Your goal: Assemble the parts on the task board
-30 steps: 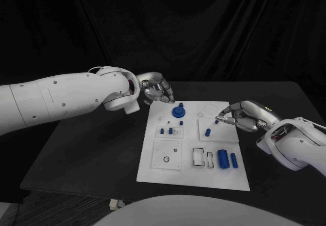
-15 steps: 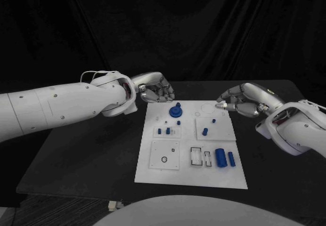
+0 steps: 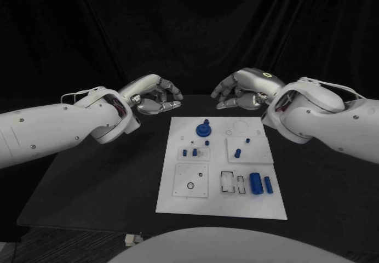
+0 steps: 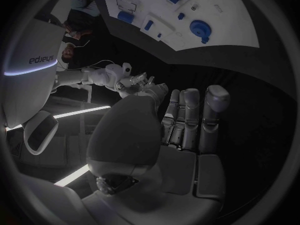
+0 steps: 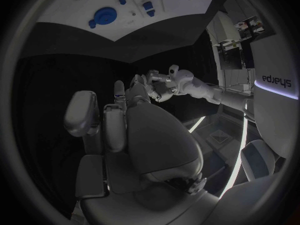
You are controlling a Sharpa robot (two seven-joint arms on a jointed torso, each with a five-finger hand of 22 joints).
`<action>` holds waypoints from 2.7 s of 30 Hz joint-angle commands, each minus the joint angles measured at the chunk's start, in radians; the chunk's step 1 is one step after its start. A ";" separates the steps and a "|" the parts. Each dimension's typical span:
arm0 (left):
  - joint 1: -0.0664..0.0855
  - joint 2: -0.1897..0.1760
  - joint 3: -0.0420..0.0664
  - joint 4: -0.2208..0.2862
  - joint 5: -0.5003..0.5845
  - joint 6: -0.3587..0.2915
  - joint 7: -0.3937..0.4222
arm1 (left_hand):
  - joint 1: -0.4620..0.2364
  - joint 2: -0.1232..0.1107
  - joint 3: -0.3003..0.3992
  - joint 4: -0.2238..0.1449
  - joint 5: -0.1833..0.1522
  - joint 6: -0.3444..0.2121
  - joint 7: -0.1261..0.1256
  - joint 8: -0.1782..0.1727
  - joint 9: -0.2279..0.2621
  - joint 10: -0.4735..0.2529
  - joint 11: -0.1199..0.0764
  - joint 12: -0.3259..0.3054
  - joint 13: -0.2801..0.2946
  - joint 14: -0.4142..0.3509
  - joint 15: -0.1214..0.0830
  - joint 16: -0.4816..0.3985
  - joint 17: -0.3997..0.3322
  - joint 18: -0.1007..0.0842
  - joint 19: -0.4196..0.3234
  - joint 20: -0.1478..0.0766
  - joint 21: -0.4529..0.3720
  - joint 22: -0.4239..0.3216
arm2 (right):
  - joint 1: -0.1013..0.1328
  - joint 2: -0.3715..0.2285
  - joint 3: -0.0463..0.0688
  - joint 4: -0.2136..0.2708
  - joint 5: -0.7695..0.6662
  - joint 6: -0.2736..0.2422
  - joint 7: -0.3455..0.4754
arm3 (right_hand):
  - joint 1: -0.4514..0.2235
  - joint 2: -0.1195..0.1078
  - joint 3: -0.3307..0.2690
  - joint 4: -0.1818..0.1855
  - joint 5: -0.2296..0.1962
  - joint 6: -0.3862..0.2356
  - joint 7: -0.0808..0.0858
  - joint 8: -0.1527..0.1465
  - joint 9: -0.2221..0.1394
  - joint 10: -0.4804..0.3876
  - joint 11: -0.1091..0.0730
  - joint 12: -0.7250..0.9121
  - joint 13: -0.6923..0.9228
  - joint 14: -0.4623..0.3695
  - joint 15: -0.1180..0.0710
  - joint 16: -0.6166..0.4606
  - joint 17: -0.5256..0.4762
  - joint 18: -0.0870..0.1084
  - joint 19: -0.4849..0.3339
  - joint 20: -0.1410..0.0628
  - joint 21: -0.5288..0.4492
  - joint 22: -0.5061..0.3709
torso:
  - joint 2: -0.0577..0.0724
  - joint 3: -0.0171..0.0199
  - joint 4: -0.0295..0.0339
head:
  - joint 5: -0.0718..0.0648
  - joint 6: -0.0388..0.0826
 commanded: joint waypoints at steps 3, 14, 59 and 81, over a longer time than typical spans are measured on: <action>-0.009 -0.026 0.001 0.015 0.135 -0.056 0.094 | 0.002 0.000 -0.022 0.004 0.065 0.000 0.005 -0.010 -0.048 0.013 0.006 -0.072 -0.158 0.047 0.001 -0.001 -0.052 -0.016 0.038 0.011 0.057 0.118 | -0.032 0.060 0.000 -0.057 -0.180 0.192 -0.048 | 0.016 -0.017 0.022 -0.004 -0.004 0.010 -0.004 -0.010 -0.002 0.005 -0.007 -0.012 -0.017 0.047 -0.010 -0.006 0.021 -0.013 -0.003 -0.011 -0.003 0.143 | 0.000 -0.0048 0.0083 | 0.001 0.000; -0.027 -0.043 0.001 0.018 0.165 -0.047 0.112 | 0.029 0.007 -0.027 -0.015 0.079 0.011 0.009 -0.011 -0.079 0.063 0.010 -0.074 -0.245 0.083 0.004 0.021 -0.071 -0.023 0.073 0.013 0.108 0.129 | -0.063 0.110 0.000 -0.102 -0.220 0.248 -0.064 | 0.001 -0.023 0.040 0.004 -0.008 0.006 -0.001 -0.023 -0.006 0.014 -0.005 -0.018 -0.033 0.040 -0.009 -0.017 0.011 -0.011 -0.012 -0.012 -0.020 0.143 | 0.014 -0.0154 0.0297 | -0.016 0.000; -0.037 0.375 0.002 -0.180 -0.578 0.280 -0.190 | 0.061 -0.050 -0.050 -0.046 -0.128 0.061 -0.034 -0.003 -0.229 0.250 -0.051 -0.170 -0.556 0.441 -0.079 0.479 0.346 -0.069 0.253 -0.066 0.354 0.188 | -0.153 -0.282 -0.001 0.122 -0.055 -0.163 -0.007 | -0.217 -0.097 0.233 0.005 -0.003 0.159 -0.019 0.123 0.152 0.295 -0.094 1.166 1.037 0.074 -0.058 0.087 0.112 -0.040 0.038 -0.058 0.175 0.184 | 0.017 -0.0242 0.0272 | -0.046 0.000; -0.047 0.460 0.002 -0.246 -0.730 0.376 -0.259 | 0.055 -0.052 -0.041 -0.069 -0.112 0.091 -0.054 -0.003 -0.237 0.258 -0.071 -0.184 -0.577 0.434 -0.093 0.466 0.324 -0.064 0.245 -0.076 0.328 0.182 | -0.178 -0.294 -0.001 0.121 -0.040 -0.157 0.004 | -0.231 -0.097 0.238 0.007 -0.004 0.147 -0.014 0.116 0.150 0.283 -0.088 1.147 1.017 0.071 -0.054 0.076 0.100 -0.038 0.034 -0.055 0.163 0.180 | 0.015 -0.0240 0.0280 | -0.046 0.000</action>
